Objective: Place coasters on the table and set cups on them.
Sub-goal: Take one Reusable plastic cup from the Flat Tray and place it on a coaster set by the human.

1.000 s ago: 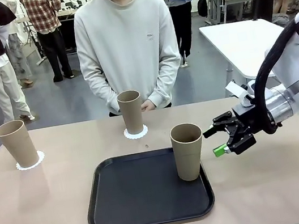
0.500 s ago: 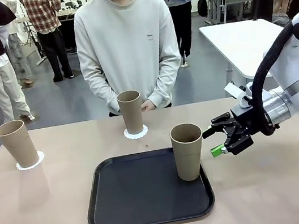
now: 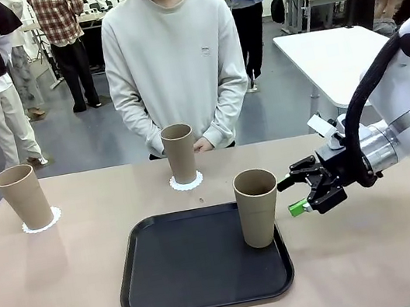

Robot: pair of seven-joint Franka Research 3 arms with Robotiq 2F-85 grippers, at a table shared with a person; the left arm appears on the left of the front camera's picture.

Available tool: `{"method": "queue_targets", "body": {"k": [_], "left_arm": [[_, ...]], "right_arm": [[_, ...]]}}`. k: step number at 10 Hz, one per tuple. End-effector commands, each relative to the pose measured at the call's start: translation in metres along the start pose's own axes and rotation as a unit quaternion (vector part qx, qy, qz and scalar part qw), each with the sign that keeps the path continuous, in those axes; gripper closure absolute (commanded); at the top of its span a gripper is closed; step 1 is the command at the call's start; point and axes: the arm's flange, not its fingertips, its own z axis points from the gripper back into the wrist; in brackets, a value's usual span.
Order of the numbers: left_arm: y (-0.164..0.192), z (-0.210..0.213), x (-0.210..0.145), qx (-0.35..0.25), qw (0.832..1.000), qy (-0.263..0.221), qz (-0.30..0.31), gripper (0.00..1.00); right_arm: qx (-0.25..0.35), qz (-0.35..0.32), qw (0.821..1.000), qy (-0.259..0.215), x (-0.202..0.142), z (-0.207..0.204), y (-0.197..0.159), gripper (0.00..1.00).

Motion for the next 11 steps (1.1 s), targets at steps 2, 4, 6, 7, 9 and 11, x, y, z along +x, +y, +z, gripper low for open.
{"method": "queue_targets", "body": {"k": [2, 4, 6, 7, 9, 11], "left_arm": [[0.0, 0.001, -0.001, -0.002, 1.0, -0.006, -0.003, 0.0], [0.0, 0.001, -0.001, -0.002, 1.0, -0.006, -0.003, 0.0], [0.0, 0.001, -0.001, -0.002, 1.0, -0.006, -0.003, 0.0], [0.0, 0.001, -0.001, -0.002, 1.0, -0.006, -0.003, 0.0], [0.0, 0.001, -0.001, -0.002, 1.0, -0.006, -0.003, 0.0], [0.0, 0.001, -0.001, -0.002, 1.0, -0.006, -0.003, 0.0]], "right_arm": [[-0.007, 0.044, 0.999, 0.0, -0.004, -0.022, -0.012, 0.0], [-0.007, 0.064, 0.998, -0.002, -0.002, -0.031, -0.013, 0.0], [0.003, 0.108, 0.994, -0.011, 0.002, -0.039, -0.01, 0.0], [0.005, 0.116, 0.993, -0.013, 0.003, -0.042, -0.01, 0.0], [0.014, 0.111, 0.994, -0.013, 0.004, -0.049, -0.009, 0.0], [0.014, 0.108, 0.994, -0.011, 0.004, -0.055, -0.013, 0.0]]}}
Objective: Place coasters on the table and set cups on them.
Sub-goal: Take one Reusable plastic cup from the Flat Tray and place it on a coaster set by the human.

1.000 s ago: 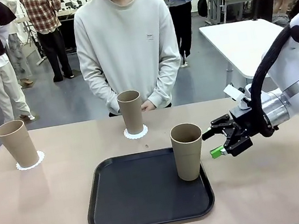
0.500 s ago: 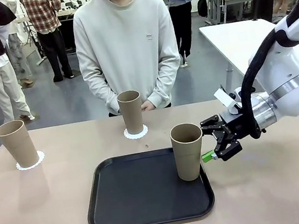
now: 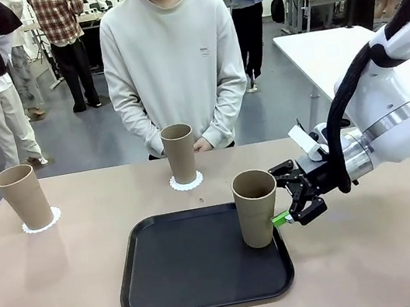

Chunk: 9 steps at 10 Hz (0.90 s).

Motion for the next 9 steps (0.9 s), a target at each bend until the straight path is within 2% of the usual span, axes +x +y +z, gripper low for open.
{"method": "queue_targets", "body": {"k": [1, 8, 9], "left_arm": [[0.0, 0.001, -0.001, -0.002, 1.0, -0.006, -0.003, 0.0], [0.0, 0.001, -0.001, -0.002, 1.0, -0.006, -0.003, 0.0], [0.0, 0.001, -0.001, -0.002, 1.0, -0.006, -0.003, 0.0]], "right_arm": [[-0.014, -0.002, 1.0, -0.006, -0.005, -0.015, -0.01, 0.0], [0.003, -0.013, 1.0, -0.013, -0.012, -0.04, -0.023, 0.0], [0.037, -0.008, 0.999, -0.026, -0.014, -0.041, -0.024, 0.11]]}}
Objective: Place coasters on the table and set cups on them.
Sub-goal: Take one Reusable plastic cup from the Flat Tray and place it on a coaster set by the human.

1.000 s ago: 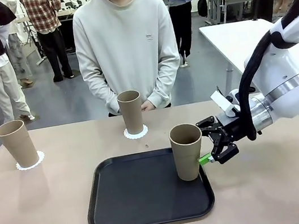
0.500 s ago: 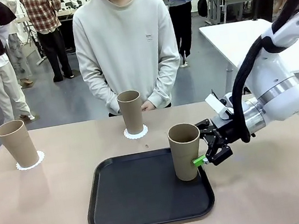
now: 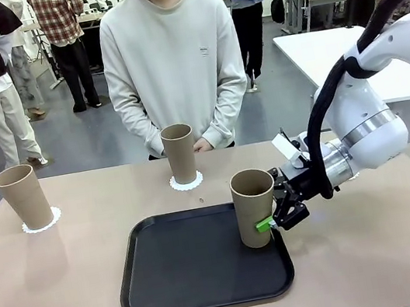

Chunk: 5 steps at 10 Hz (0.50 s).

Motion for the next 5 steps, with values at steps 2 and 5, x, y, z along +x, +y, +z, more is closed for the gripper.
{"method": "queue_targets", "body": {"k": [2, 5], "left_arm": [[0.0, 0.001, -0.001, -0.002, 1.0, -0.006, -0.003, 0.0], [0.0, 0.001, -0.001, -0.002, 1.0, -0.006, -0.003, 0.0]], "right_arm": [[0.008, 0.006, 1.0, -0.023, -0.002, -0.002, -0.005, 0.71], [-0.008, 0.002, 1.0, -0.03, 0.018, 0.017, 0.01, 1.0]]}}
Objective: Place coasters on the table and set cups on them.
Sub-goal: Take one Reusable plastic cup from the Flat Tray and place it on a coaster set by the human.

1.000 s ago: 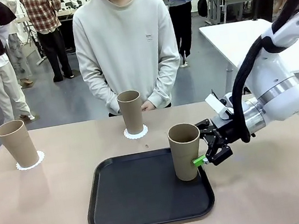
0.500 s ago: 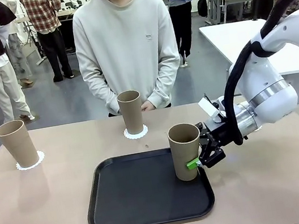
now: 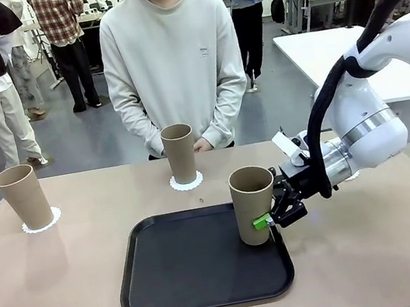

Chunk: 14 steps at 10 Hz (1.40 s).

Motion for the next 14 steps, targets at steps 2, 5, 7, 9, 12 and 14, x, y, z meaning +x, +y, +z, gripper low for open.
{"method": "queue_targets", "body": {"k": [2, 5, 7, 9, 12, 14], "left_arm": [[0.0, 0.001, -0.001, -0.002, 1.0, -0.006, -0.003, 0.0], [0.0, 0.001, -0.001, -0.002, 1.0, -0.006, -0.003, 0.0], [0.0, 0.001, -0.001, -0.002, 1.0, -0.006, -0.003, 0.0], [0.0, 0.001, -0.001, -0.002, 1.0, -0.006, -0.003, 0.0], [0.0, 0.001, -0.001, -0.002, 1.0, -0.006, -0.003, 0.0], [0.0, 0.001, -0.001, -0.002, 1.0, -0.006, -0.003, 0.0]], "right_arm": [[-0.067, -0.018, 0.998, 0.007, 0.073, 0.049, 0.038, 0.27], [-0.111, -0.012, 0.993, 0.025, 0.153, 0.098, 0.058, 0.27], [-0.124, -0.026, 0.991, 0.028, 0.172, 0.11, 0.056, 0.27], [-0.121, 0.001, 0.992, 0.019, 0.164, 0.105, 0.055, 0.27], [-0.11, 0.008, 0.993, 0.045, 0.155, 0.123, 0.037, 0.16], [-0.22, -0.043, 0.974, 0.039, 0.128, 0.204, -0.022, 0.16]]}}
